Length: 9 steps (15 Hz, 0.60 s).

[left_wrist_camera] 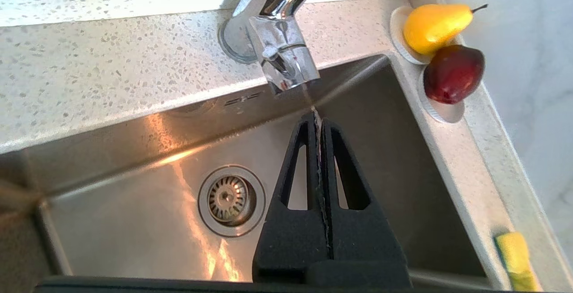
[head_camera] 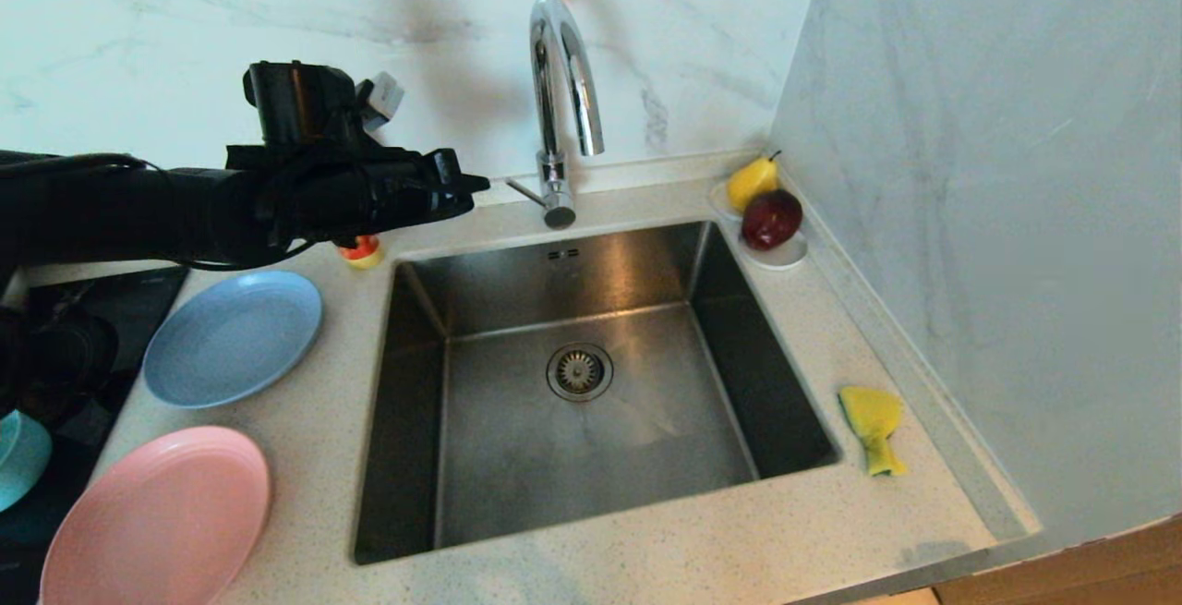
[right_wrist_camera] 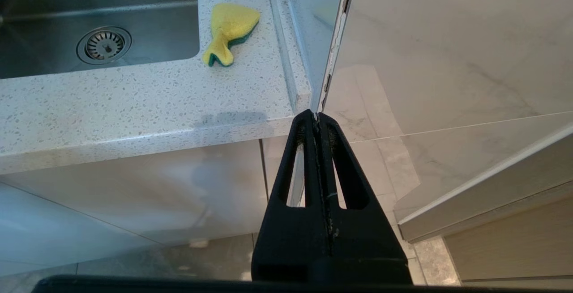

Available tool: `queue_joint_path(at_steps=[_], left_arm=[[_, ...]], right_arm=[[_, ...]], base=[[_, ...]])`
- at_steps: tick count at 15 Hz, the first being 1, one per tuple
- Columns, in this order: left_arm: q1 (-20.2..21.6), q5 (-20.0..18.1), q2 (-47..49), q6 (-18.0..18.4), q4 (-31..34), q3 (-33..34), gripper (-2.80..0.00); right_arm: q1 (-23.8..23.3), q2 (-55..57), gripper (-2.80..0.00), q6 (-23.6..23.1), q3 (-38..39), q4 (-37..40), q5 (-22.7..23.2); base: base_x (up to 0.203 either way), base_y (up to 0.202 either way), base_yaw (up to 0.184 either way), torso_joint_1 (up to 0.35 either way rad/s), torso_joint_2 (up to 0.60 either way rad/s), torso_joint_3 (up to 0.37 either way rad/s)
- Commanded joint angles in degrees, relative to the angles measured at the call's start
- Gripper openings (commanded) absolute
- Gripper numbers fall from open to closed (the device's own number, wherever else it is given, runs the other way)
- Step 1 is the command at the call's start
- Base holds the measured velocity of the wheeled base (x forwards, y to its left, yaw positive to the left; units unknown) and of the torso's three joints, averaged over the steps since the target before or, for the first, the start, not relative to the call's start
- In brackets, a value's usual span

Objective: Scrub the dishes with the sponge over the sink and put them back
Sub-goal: Turn on the faucet

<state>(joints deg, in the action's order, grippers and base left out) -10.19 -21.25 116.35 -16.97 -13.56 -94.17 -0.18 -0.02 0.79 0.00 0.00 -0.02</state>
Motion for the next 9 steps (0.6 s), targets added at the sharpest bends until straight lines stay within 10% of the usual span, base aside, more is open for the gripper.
queue_joint_path(at_steps=[1,9], left_arm=[[0.0,-0.1,2.6,-0.1,-0.1,-1.7,-2.80],[0.1,2.0,7.1,-0.3,0.0,-11.0,-2.80]], right_arm=[[0.0,0.0,-2.80,0.0,0.0,0.0,0.0],[0.0,0.0,-2.80,0.0,0.0,0.0,0.0]], base=[[0.000,0.000,0.000,0.000,0.00,0.000],[0.000,0.000,0.000,0.000,0.00,0.000]])
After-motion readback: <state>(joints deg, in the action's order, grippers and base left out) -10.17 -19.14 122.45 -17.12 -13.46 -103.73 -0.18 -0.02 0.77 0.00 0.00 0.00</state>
